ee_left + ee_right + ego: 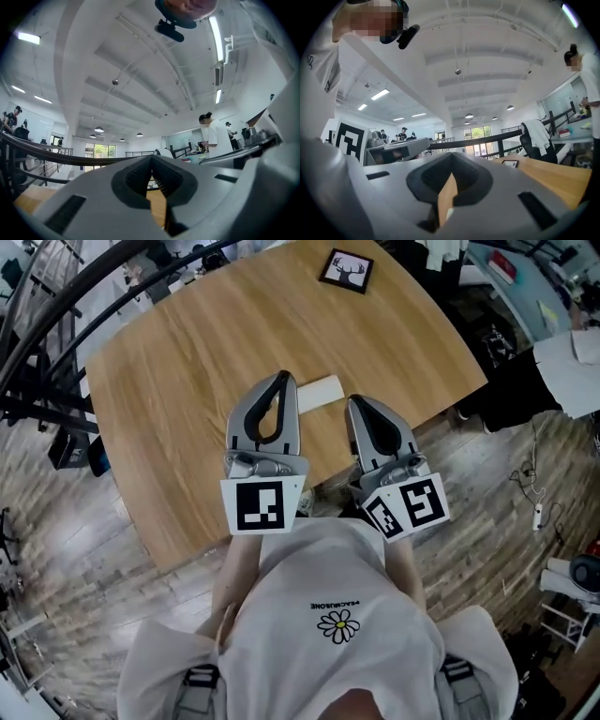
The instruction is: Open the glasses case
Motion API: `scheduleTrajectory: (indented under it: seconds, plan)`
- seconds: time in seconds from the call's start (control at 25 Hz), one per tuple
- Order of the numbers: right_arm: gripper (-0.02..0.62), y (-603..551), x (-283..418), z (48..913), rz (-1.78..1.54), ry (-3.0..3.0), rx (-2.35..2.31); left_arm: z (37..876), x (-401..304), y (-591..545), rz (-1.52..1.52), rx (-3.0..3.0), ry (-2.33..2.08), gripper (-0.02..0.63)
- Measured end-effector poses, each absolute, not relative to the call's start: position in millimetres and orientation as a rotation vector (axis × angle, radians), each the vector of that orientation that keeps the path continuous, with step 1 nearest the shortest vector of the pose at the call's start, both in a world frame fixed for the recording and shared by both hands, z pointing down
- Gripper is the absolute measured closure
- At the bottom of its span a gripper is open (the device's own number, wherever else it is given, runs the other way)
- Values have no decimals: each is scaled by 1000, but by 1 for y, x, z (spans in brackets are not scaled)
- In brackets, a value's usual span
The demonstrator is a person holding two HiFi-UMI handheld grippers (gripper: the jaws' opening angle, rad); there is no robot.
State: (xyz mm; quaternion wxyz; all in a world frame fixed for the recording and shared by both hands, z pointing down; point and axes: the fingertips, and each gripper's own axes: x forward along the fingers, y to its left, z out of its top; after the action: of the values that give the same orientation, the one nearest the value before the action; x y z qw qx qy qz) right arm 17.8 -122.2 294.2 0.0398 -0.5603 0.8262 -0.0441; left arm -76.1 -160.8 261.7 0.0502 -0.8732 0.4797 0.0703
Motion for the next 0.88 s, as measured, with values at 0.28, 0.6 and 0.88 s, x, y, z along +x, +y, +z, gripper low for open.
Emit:
scheduleTrajectory:
  seconds: [0.28, 0.6, 0.88]
  plan:
    - [588, -146, 25, 287, -12, 2622, -1584, 270, -88, -166, 196, -2526, 1677, 592]
    - [588, -173, 54, 281, 150, 2747, -1498, 265, -88, -182, 154, -2389, 1856, 592]
    - [588, -205, 87, 283, 234, 2793, -1511, 258, -56, -205, 133, -2315, 1883, 592]
